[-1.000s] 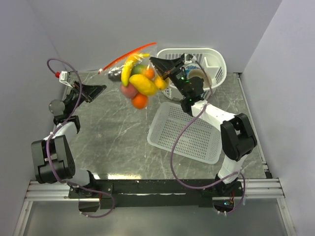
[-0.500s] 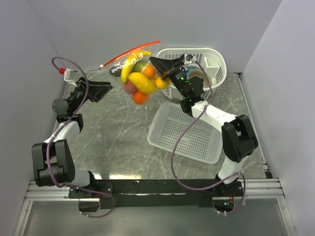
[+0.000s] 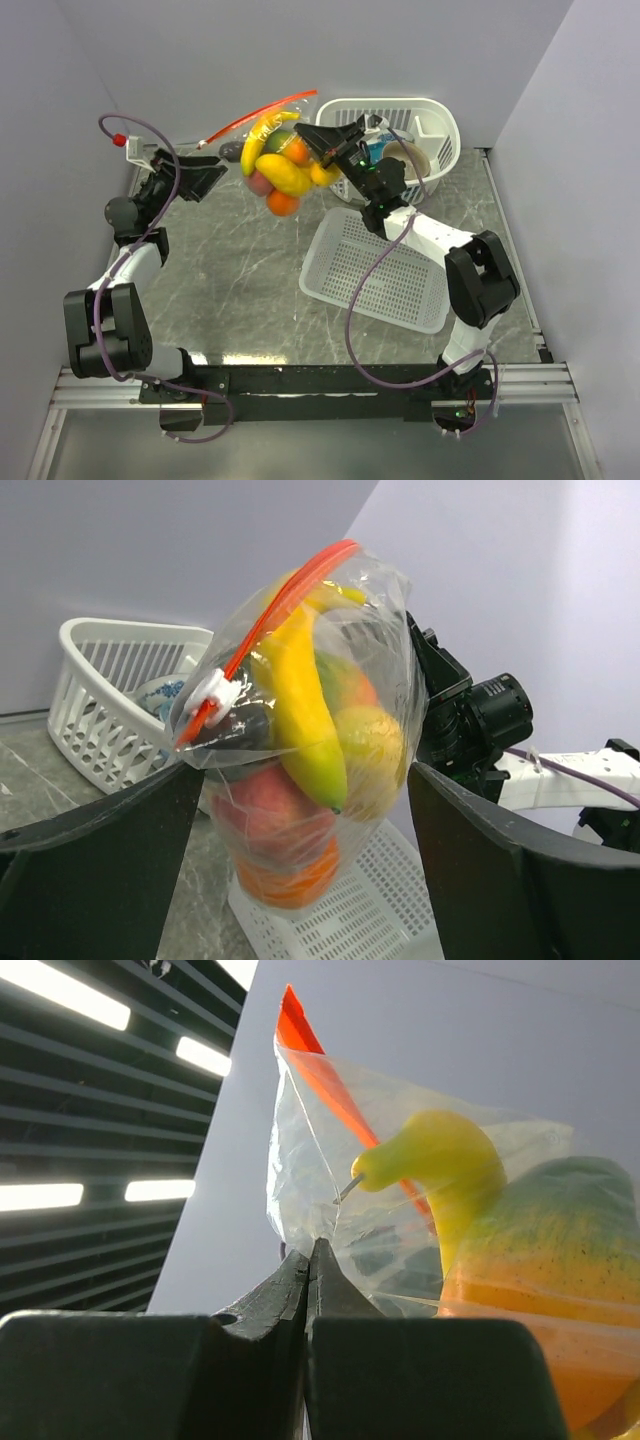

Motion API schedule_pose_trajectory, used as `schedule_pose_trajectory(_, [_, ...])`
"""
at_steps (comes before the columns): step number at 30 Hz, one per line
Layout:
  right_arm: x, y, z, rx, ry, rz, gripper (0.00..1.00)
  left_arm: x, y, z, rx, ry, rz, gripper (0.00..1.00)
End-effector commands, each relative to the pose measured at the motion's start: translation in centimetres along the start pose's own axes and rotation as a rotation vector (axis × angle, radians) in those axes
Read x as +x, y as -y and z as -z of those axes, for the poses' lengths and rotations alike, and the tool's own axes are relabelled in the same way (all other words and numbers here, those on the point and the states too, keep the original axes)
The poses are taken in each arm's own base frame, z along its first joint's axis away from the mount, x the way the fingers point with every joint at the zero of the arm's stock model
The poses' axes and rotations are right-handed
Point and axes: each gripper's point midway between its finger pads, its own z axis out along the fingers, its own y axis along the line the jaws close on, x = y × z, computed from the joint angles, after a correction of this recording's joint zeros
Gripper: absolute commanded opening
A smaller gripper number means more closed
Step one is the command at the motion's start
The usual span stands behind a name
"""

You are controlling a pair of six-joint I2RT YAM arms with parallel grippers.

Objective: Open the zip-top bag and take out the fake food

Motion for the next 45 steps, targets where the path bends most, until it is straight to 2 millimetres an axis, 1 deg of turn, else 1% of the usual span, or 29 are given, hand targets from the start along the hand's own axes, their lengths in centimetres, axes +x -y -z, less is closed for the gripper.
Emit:
schedule_pose_trajectory(1, [0.8,-3.6,-0.5,-0.122,-0.022,-0.001,0.00,-3.5,6.4,0.0,0.244,0.141,-0.382,0.75])
schedule_pose_trajectory(4, [1.1,-3.4,-0.6,-0.123,-0.028,-0.010,0.00,-3.5,6.5,-0.1,0.256,0.142,-0.381,0.60])
schedule_pose_trajectory(6, [1.3,-3.5,-0.7,-0.131,-0.034,-0.014,0.00,-3.5,6.5,0.0,0.257,0.143,-0.383,0.59])
schedule_pose_trajectory(9, [1.7,-2.9,-0.7,-0.120,-0.046,-0.024,0.00,-3.3,6.5,0.0,0.256,0.139,-0.385,0.60])
schedule_pose_trajectory(15, [2.2,-1.7,0.0,-0.097,-0.053,-0.045,0.00,-3.3,6.6,0.0,0.259,0.129,-0.401,0.72])
schedule_pose_trajectory(17, [2.3,-1.4,0.3,-0.093,-0.053,-0.052,0.00,-3.3,6.3,0.0,0.251,0.125,-0.403,0.73])
schedule_pose_trajectory(20, [2.4,-1.5,0.5,-0.095,-0.055,-0.056,0.00,-3.3,5.9,0.0,0.236,0.132,-0.406,0.73])
schedule_pose_trajectory(25, [2.4,-2.4,0.6,-0.117,-0.059,-0.055,0.00,-3.0,4.6,0.2,0.193,0.123,-0.428,0.72])
schedule_pose_trajectory(26, [2.6,-2.7,0.6,-0.119,-0.063,-0.054,0.00,-2.9,4.3,0.3,0.186,0.120,-0.439,0.70])
schedule_pose_trajectory(29, [2.6,-3.1,0.8,-0.128,-0.066,-0.053,0.00,-2.9,3.8,0.5,0.168,0.118,-0.446,0.52])
schedule_pose_trajectory(30, [2.7,-3.1,0.9,-0.128,-0.067,-0.053,0.00,-2.9,3.8,0.4,0.174,0.108,-0.448,0.34])
schedule_pose_trajectory(32, [2.8,-2.5,1.1,-0.115,-0.068,-0.052,0.00,-3.1,4.0,0.3,0.181,0.110,-0.447,0.16])
schedule_pose_trajectory(33, [2.9,-2.3,1.2,-0.109,-0.069,-0.058,0.00,-3.4,4.3,0.3,0.185,0.116,-0.456,0.05])
schedule_pose_trajectory(34, [3.0,-1.8,1.4,-0.099,-0.068,-0.063,0.00,-3.5,4.6,0.2,0.191,0.119,-0.459,0.03])
schedule_pose_trajectory(35, [3.1,-1.7,1.5,-0.101,-0.070,-0.064,0.00,-3.7,4.8,0.2,0.196,0.121,-0.461,0.02])
schedule_pose_trajectory(36, [3.3,-1.0,1.6,-0.090,-0.074,-0.076,0.00,-3.7,5.0,0.2,0.201,0.121,-0.458,0.02])
schedule_pose_trajectory(38, [3.6,-0.3,1.7,-0.079,-0.077,-0.084,0.00,-3.8,5.3,0.2,0.211,0.125,-0.452,0.02])
schedule_pose_trajectory(39, [3.8,0.4,1.7,-0.065,-0.081,-0.084,0.00,-3.8,5.5,0.3,0.217,0.124,-0.455,0.01])
schedule_pose_trajectory(40, [4.5,0.9,1.8,-0.054,-0.102,-0.086,0.00,-3.8,5.6,0.3,0.219,0.125,-0.456,0.01])
schedule_pose_trajectory(41, [4.8,1.6,1.7,-0.033,-0.113,-0.086,0.03,-3.7,5.6,0.4,0.219,0.122,-0.454,0.01])
schedule_pose_trajectory(42, [5.2,2.6,1.8,-0.013,-0.127,-0.075,0.09,-3.8,5.6,0.5,0.216,0.123,-0.458,0.01])
schedule_pose_trajectory(43, [5.9,3.4,2.1,0.008,-0.153,-0.071,0.17,-3.9,5.8,0.6,0.219,0.124,-0.463,0.01])
schedule_pose_trajectory(44, [6.3,4.7,2.3,0.052,-0.168,-0.072,0.21,-3.8,5.7,0.8,0.216,0.115,-0.466,0.01])
schedule_pose_trajectory(45, [6.7,5.5,2.6,0.074,-0.190,-0.036,0.34,-4.0,5.7,1.1,0.209,0.110,-0.475,0.01])
